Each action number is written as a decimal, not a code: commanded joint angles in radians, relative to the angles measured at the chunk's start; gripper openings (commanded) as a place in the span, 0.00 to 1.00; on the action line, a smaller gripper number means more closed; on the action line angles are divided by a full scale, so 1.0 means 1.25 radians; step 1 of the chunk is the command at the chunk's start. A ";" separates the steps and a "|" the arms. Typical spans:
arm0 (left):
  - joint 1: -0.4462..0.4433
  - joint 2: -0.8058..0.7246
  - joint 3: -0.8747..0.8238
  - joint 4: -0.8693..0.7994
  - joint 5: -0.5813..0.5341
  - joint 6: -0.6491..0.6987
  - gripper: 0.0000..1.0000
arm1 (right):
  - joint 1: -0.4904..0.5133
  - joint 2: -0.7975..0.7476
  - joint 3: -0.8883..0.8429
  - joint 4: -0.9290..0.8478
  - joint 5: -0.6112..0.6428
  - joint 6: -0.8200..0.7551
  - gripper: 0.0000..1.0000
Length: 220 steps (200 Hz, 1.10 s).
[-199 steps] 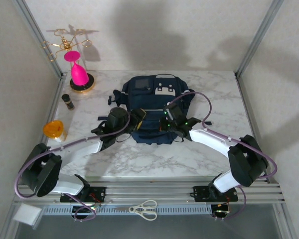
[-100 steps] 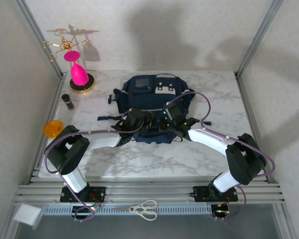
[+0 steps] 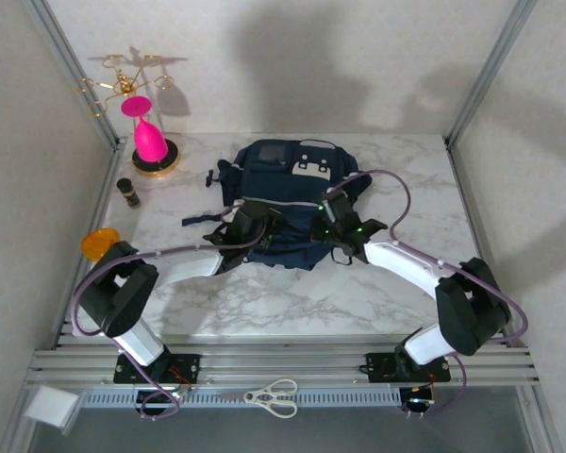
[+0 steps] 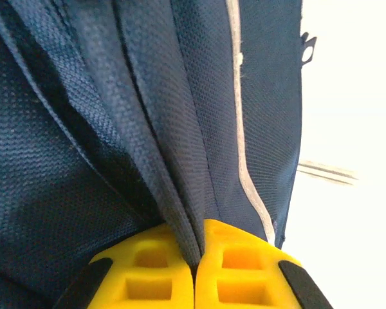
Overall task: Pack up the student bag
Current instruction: Zip the student bag at the top-center of the table.
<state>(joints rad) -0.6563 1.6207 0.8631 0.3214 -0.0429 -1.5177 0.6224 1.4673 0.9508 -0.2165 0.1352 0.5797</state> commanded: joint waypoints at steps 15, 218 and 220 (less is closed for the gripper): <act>0.117 -0.048 -0.028 -0.176 -0.109 0.184 0.00 | -0.112 -0.036 -0.001 -0.059 0.050 -0.049 0.00; 0.174 -0.002 0.144 -0.299 0.038 0.509 0.00 | -0.217 0.008 0.002 0.170 -0.345 -0.374 0.36; 0.175 -0.003 0.146 -0.302 0.038 0.510 0.00 | -0.218 0.004 -0.003 0.175 -0.348 -0.374 0.36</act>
<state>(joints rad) -0.4942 1.6085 1.0088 0.0479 0.1097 -0.9657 0.3996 1.5684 1.0103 -0.1074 -0.2157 0.1974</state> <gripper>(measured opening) 0.055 0.313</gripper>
